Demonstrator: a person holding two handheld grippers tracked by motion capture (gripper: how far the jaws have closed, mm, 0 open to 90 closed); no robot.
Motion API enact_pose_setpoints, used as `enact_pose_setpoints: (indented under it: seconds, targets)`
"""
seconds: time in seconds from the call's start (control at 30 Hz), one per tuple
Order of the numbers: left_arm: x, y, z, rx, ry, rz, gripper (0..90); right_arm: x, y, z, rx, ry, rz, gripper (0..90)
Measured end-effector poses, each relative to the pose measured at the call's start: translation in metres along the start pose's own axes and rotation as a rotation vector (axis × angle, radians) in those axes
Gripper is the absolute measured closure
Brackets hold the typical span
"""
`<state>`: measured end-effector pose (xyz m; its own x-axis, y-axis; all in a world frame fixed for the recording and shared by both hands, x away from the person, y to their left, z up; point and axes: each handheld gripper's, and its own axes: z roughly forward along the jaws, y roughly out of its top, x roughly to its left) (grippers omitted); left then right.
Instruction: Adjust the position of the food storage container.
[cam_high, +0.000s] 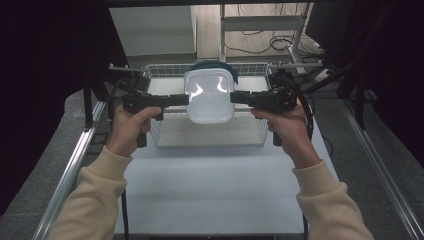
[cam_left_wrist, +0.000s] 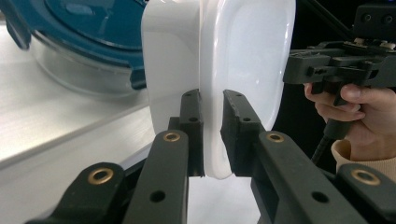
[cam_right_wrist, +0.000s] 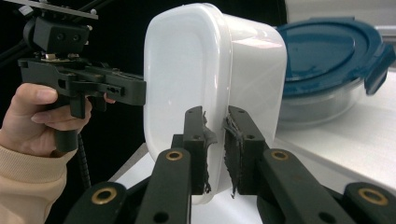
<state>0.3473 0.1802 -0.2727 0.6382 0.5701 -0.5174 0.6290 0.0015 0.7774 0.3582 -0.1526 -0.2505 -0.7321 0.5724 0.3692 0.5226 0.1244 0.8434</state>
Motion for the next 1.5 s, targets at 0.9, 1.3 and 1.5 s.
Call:
enact_pose_setpoints:
  seconds: [0.9, 1.3, 1.5]
  targets:
    - [0.005, 0.039, 0.000, 0.000, 0.018, -0.016, 79.6, -0.012, 0.037, 0.008, -0.010, 0.013, 0.020, 78.4]
    - [0.010, 0.052, 0.002, 0.000, 0.019, -0.032, 79.5, -0.016, 0.049, 0.011, -0.014, 0.008, 0.027, 78.4]
    - [0.012, 0.054, 0.003, -0.001, 0.021, -0.038, 79.5, -0.018, 0.052, 0.013, -0.013, 0.008, 0.031, 78.3]
